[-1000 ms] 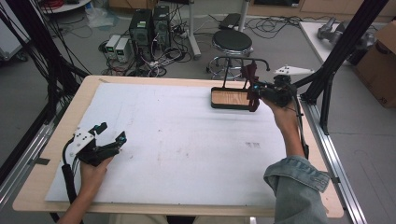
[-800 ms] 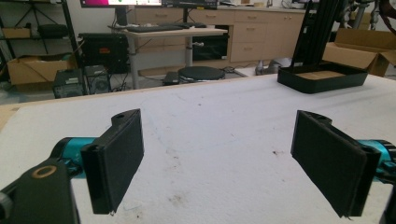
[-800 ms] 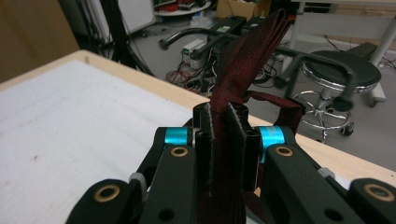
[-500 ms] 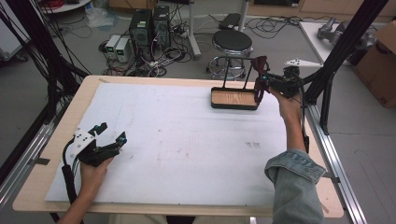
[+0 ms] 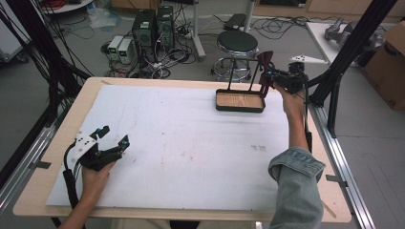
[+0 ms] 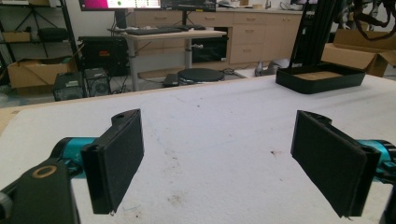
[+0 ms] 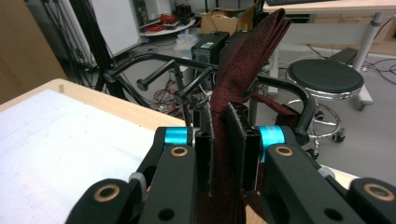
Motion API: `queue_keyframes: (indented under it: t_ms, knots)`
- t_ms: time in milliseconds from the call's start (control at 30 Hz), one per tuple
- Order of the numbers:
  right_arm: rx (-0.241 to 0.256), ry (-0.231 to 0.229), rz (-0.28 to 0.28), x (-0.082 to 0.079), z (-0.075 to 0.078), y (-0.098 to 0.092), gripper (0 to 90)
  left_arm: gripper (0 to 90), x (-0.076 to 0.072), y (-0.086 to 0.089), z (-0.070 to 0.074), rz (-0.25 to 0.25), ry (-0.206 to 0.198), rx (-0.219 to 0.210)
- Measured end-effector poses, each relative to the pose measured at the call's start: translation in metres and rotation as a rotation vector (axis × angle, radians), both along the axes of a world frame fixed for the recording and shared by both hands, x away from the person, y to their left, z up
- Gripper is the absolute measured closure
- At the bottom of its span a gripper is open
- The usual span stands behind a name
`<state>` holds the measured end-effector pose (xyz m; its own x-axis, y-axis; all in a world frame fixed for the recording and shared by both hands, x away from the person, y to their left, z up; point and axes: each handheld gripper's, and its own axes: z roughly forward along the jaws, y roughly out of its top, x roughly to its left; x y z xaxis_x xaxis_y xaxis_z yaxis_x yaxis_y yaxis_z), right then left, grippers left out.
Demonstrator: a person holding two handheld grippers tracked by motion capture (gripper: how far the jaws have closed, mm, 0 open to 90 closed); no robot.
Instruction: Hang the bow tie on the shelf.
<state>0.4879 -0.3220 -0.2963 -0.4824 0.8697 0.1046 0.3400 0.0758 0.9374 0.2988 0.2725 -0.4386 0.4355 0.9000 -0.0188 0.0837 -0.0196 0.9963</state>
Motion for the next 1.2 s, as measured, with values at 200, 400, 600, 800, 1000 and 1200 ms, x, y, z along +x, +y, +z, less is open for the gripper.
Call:
queue_keyframes:
  t_ms: [200,400,600,800,1000,1200]
  knots:
    - [0.012,-0.009,-0.066,0.002,-0.003,-0.012,81.5,17.5,-0.001,0.000,0.000,-0.002,0.002,0.005]
    - [0.019,-0.021,-0.118,-0.003,0.001,-0.025,81.5,17.5,-0.001,0.000,0.000,-0.002,0.003,0.007]
    - [-0.013,0.004,-0.150,-0.001,-0.003,-0.029,81.4,17.5,-0.001,-0.001,0.000,-0.003,0.004,0.005]
    - [-0.028,0.019,-0.172,-0.001,-0.010,-0.033,81.1,17.5,-0.001,-0.001,0.000,-0.004,0.005,0.004]
    - [-0.038,0.055,-0.194,0.002,-0.018,-0.034,80.7,17.5,-0.001,-0.001,0.000,-0.005,0.004,0.006]
    - [-0.047,0.086,-0.208,0.004,-0.029,-0.033,80.3,17.5,-0.001,-0.001,0.000,-0.005,0.004,0.007]
